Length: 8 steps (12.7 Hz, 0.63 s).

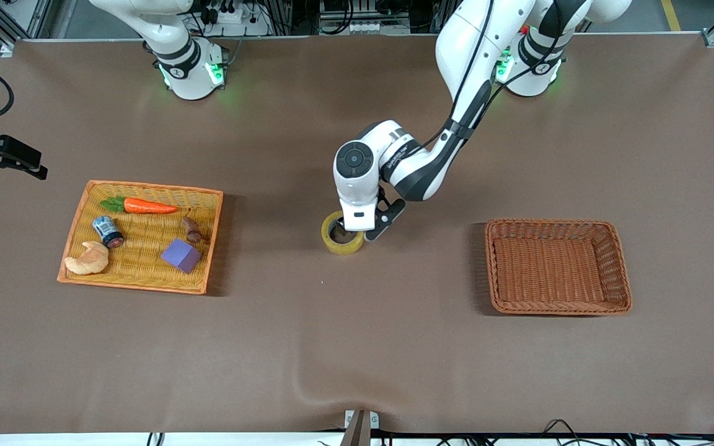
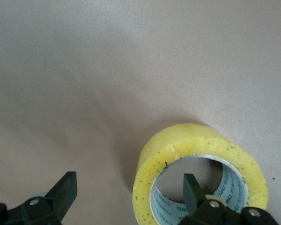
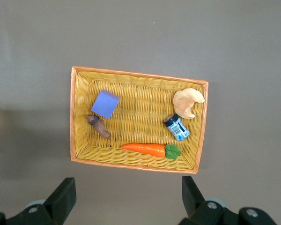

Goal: Transfer tape with both arms
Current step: 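Lower the left gripper and close it on the tape rim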

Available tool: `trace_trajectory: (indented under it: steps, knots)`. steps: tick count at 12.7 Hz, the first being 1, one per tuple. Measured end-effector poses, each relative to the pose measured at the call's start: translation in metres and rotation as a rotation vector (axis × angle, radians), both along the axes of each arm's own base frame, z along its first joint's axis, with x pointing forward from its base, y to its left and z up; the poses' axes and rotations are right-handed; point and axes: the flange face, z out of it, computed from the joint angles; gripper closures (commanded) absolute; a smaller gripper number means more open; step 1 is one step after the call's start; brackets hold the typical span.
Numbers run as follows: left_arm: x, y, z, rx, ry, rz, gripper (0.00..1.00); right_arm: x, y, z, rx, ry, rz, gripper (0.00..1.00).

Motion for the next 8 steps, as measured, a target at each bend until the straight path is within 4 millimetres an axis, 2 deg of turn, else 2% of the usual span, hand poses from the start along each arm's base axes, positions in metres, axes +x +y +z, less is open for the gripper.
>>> trace_trajectory:
  steps: [4,7,8]
  knots:
    - [0.000,-0.001,-0.005,-0.003,-0.002,0.012,0.00,0.000,-0.001,0.000,0.000,0.001,-0.025,0.00]
    - [-0.003,-0.002,-0.018,0.001,0.004,0.008,0.00,-0.001,-0.015,-0.001,-0.001,0.002,-0.054,0.00]
    - [-0.005,-0.003,-0.021,0.002,0.004,0.006,0.27,-0.001,-0.018,-0.001,-0.001,0.002,-0.059,0.00]
